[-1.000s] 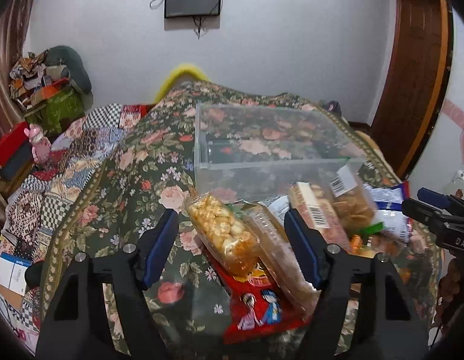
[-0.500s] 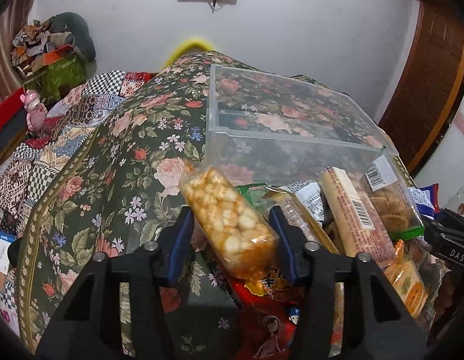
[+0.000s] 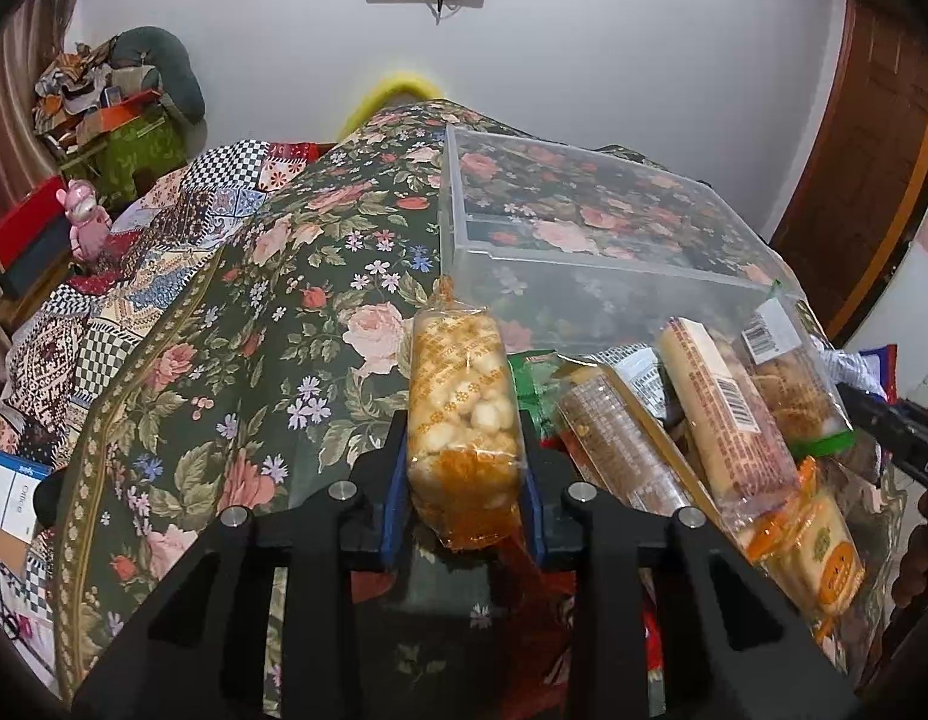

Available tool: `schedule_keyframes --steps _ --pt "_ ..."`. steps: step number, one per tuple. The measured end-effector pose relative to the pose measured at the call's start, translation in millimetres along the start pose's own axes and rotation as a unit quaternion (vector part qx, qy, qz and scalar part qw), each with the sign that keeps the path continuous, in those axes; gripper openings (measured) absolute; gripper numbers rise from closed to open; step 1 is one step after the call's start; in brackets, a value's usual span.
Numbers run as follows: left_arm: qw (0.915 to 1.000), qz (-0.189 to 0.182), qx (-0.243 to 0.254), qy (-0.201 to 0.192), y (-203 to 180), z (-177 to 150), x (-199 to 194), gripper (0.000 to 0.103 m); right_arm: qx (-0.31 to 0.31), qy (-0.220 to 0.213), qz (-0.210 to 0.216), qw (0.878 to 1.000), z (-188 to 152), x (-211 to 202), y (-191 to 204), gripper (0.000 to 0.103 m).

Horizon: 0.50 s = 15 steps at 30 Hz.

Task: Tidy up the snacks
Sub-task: 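Grasp the yellow puffed-snack bag with the left tool while the right tool grasps the blue-white chip bag, then lower both bags into the clear box and open both tools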

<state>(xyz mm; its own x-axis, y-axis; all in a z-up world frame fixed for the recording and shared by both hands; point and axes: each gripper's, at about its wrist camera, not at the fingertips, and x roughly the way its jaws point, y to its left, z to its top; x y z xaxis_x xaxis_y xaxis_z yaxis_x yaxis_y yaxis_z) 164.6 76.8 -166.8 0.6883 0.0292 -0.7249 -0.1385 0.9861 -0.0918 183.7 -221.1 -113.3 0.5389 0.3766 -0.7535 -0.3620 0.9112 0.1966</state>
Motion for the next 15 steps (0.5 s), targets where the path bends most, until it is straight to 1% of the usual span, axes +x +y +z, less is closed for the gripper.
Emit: schedule_keyframes --steps 2,4,10,15 --pt "1.0000 0.000 0.004 -0.003 -0.1 -0.7 -6.1 0.031 -0.004 -0.004 -0.001 1.000 1.1 -3.2 1.0 0.040" --pt "0.9999 0.001 0.009 -0.010 -0.7 -0.6 -14.0 0.031 -0.006 -0.010 -0.002 1.000 2.8 -6.7 1.4 0.038" --pt "0.9993 0.000 0.019 -0.033 -4.1 7.8 -35.8 0.031 -0.005 -0.024 -0.005 1.000 8.0 -17.5 -0.6 0.038" --pt "0.9981 -0.009 0.025 -0.055 -10.1 23.5 -52.1 0.031 -0.007 -0.041 -0.009 0.999 16.1 -29.8 0.3 0.036"
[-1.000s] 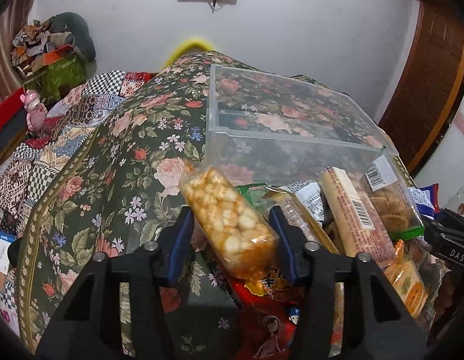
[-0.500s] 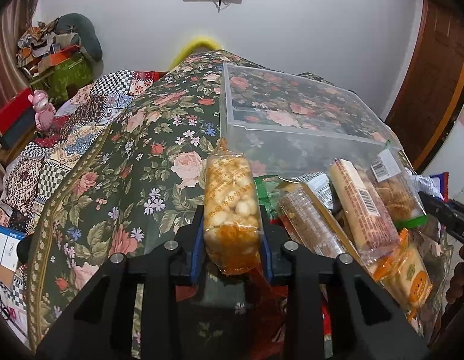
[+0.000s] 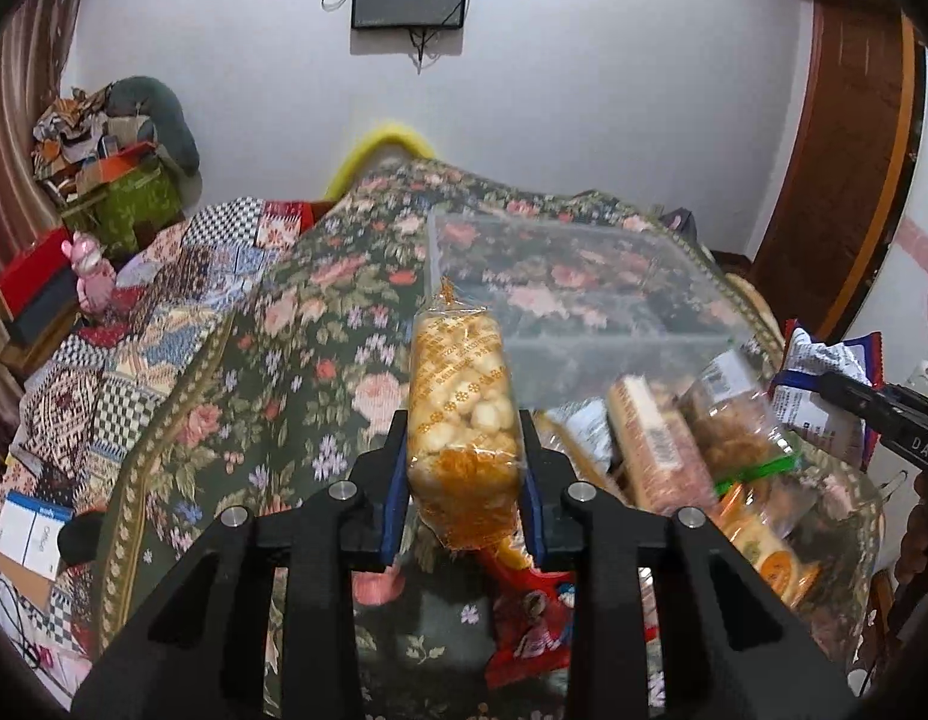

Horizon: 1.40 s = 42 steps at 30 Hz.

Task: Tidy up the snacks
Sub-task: 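Lower both bags into the clear box and open both tools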

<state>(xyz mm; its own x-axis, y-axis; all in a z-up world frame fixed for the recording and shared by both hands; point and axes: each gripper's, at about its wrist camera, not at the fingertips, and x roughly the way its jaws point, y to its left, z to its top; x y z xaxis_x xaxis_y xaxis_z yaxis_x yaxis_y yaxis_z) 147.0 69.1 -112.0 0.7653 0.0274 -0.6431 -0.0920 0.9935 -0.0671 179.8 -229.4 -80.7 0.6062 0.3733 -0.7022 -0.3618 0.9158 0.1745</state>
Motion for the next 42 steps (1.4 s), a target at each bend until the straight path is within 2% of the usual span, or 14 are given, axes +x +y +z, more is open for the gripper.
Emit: schedule_keyframes --steps 7,10,19,27,35,42 --pt "0.9995 -0.016 0.009 -0.025 -10.4 28.5 -6.4 0.031 -0.009 -0.034 -0.008 0.999 21.1 -9.1 3.7 0.036" --pt "0.9992 -0.023 0.012 -0.031 -15.2 40.0 -3.5 0.031 -0.007 -0.045 0.001 0.999 30.2 -10.6 6.4 0.036" --pt "0.9988 -0.029 0.025 -0.032 -25.5 69.9 19.8 0.031 -0.023 -0.061 0.012 0.998 54.9 10.5 22.2 0.036" --pt "0.9986 -0.026 0.042 -0.020 -37.2 84.5 52.0 0.031 -0.032 -0.033 0.022 0.999 69.5 50.9 28.6 0.036" --pt "0.9985 -0.029 0.045 0.015 -44.1 89.5 94.7 0.031 -0.037 0.008 0.024 0.999 71.8 89.4 31.3 0.036" --pt "0.9968 -0.046 0.035 0.055 -42.7 86.7 125.9 0.031 -0.050 0.041 0.027 0.998 69.1 109.6 33.4 0.036"
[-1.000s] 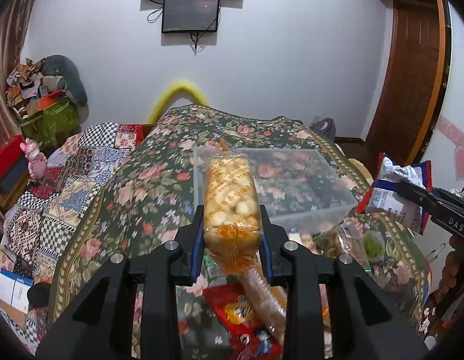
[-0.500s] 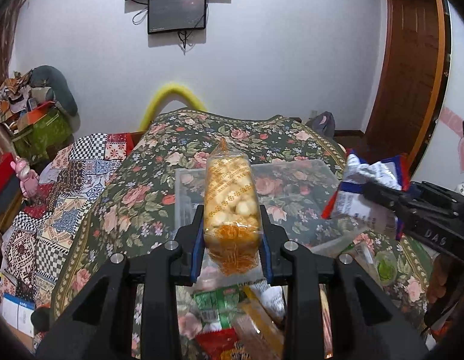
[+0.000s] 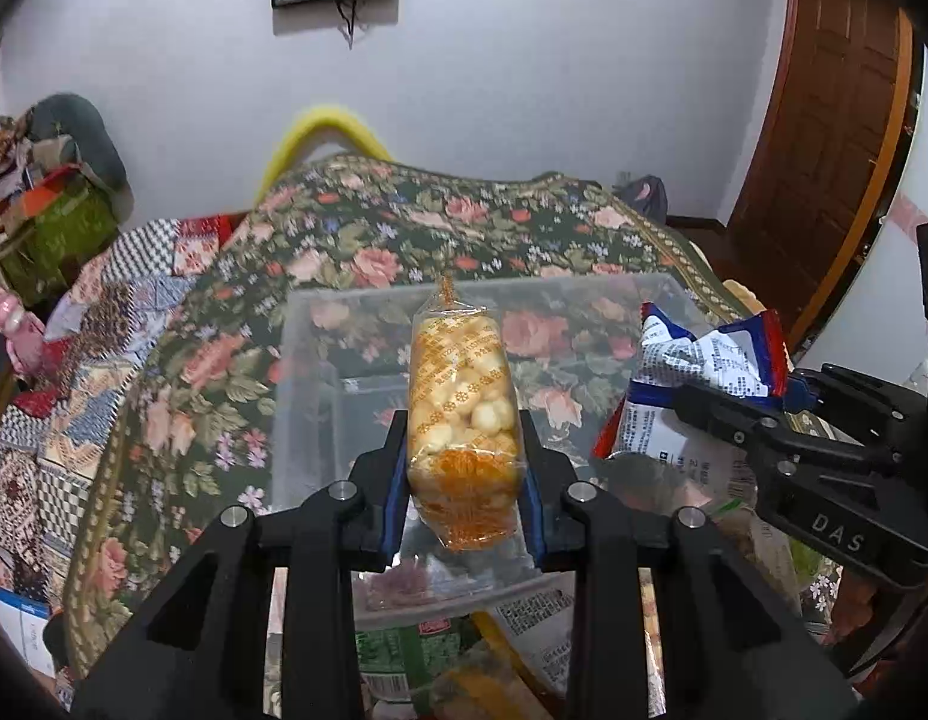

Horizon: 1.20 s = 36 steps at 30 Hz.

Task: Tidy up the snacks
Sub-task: 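Lower both bags into the clear box and open both tools, then grasp the long wafer pack with the left tool while the right tool grasps the orange-labelled cake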

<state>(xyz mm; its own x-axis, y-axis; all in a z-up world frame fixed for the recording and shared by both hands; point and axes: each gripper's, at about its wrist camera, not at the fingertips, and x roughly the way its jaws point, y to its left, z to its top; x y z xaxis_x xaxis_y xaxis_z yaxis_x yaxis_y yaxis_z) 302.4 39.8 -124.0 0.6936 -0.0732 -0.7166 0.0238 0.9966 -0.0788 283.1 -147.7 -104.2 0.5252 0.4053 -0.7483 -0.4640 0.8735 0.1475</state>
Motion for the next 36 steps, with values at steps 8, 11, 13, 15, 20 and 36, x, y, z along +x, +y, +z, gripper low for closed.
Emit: schedule_keyframes --steps 8,11,13,15,20,36 --pt "1.0000 0.000 -0.006 0.004 3.6 0.0 2.6 0.031 -0.002 0.014 -0.001 1.000 1.8 3.6 -1.1 0.041" --pt "1.0000 0.000 -0.001 -0.002 3.5 1.6 -5.7 0.031 -0.005 0.012 -0.010 1.000 3.0 2.4 -1.7 0.041" --pt "1.0000 0.000 0.001 -0.004 3.0 1.2 -12.8 0.031 -0.006 0.007 -0.014 1.000 3.1 -4.5 -0.9 0.045" --pt "1.0000 0.001 0.004 -0.008 2.5 0.2 -22.6 0.032 -0.006 -0.002 -0.018 1.000 4.3 -11.6 -1.3 0.055" --pt "0.9995 0.010 0.014 -0.025 0.1 -7.1 -53.6 0.037 -0.011 -0.021 -0.019 1.000 4.0 -36.0 -1.5 0.057" --pt "0.9993 0.010 0.034 -0.012 -11.1 -78.0 -118.2 0.070 -0.011 -0.038 0.008 0.999 -49.3 -96.2 14.9 0.060"
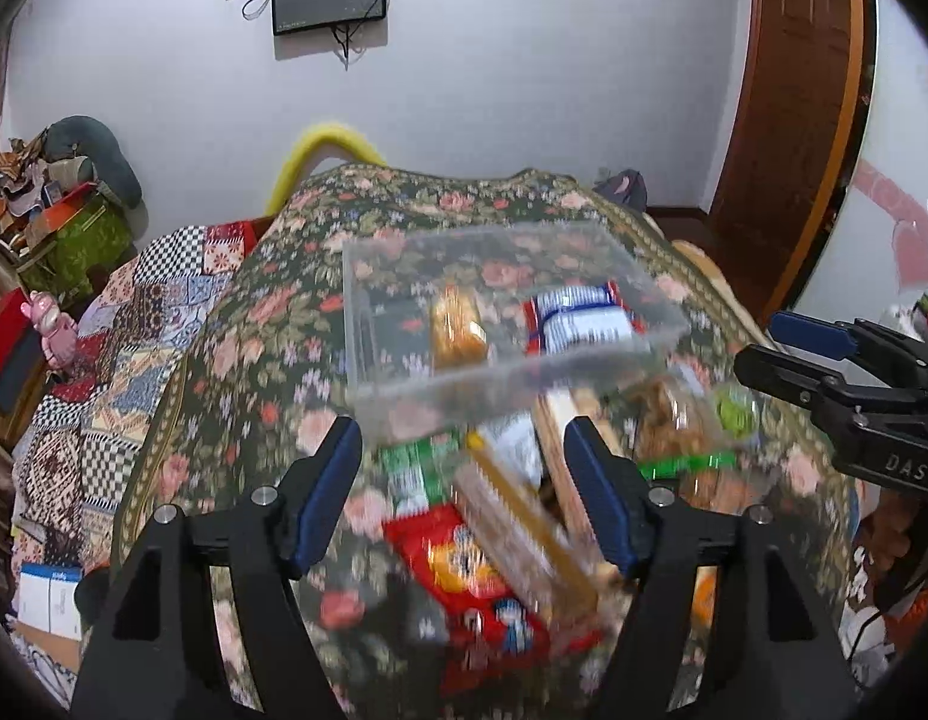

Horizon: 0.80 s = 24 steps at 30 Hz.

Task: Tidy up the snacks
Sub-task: 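Grasp the long wafer pack with the left tool while the right tool grasps the orange-labelled cake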

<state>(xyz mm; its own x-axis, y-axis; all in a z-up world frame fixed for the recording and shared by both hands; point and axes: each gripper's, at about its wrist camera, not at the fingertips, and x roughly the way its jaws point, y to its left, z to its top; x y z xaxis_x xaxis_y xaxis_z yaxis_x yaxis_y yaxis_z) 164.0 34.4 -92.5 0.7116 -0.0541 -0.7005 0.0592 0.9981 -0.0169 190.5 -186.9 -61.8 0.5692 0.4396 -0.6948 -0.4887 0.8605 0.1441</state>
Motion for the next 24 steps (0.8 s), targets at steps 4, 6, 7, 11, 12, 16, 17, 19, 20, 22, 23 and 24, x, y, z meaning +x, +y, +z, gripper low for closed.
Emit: schedule_keyframes --steps 4,6,7,11,12,16,17,19,20,22,23,24 --pt "0.9999 -0.007 -0.004 0.015 -2.5 -21.9 -3.7 0.070 0.004 0.022 0.012 1.000 -25.7 0.5 9.5 0.060" --pt "0.9998 -0.006 -0.004 0.021 -3.1 -31.0 -4.6 0.070 0.003 0.035 0.016 0.999 -38.7 1.9 15.7 0.060" --pt "0.9997 -0.006 -0.003 0.024 -4.3 -36.5 -4.8 0.070 0.002 0.039 0.017 0.999 -44.5 1.9 18.0 0.060" --pt "0.9992 -0.008 -0.003 0.040 -8.1 -53.1 -5.2 0.070 0.000 0.074 0.033 0.997 -66.5 12.1 26.1 0.060" --pt "0.9990 -0.010 -0.005 0.044 -8.4 -56.3 -4.3 0.070 -0.002 0.081 0.035 0.996 -73.0 13.6 29.1 0.060" --pt "0.9981 -0.017 -0.017 0.056 -7.2 -64.9 -0.4 0.070 -0.008 0.106 0.041 0.994 -88.6 21.7 32.2 0.060" --pt "0.9980 -0.018 -0.018 0.058 -7.3 -66.0 0.7 0.070 -0.009 0.104 0.039 0.994 -91.2 21.5 32.9 0.060" --pt "0.9976 -0.021 -0.022 0.062 -7.8 -67.2 3.7 0.070 -0.022 0.099 0.031 0.994 -92.6 20.1 34.4 0.056" --pt "0.9974 -0.023 -0.022 0.064 -8.9 -67.1 5.7 0.070 -0.026 0.100 0.030 0.994 -92.8 19.9 34.8 0.052" --pt "0.9973 -0.023 -0.022 0.066 -11.8 -66.3 9.0 0.070 -0.027 0.106 0.041 0.993 -94.4 19.6 36.9 0.047" --pt "0.9972 -0.024 -0.022 0.067 -13.7 -65.4 11.2 0.070 -0.026 0.113 0.048 0.992 -95.2 20.8 37.6 0.042" --pt "0.9970 -0.026 -0.023 0.069 -14.9 -64.6 13.5 0.070 -0.025 0.121 0.055 0.991 -97.8 23.5 38.6 0.040"
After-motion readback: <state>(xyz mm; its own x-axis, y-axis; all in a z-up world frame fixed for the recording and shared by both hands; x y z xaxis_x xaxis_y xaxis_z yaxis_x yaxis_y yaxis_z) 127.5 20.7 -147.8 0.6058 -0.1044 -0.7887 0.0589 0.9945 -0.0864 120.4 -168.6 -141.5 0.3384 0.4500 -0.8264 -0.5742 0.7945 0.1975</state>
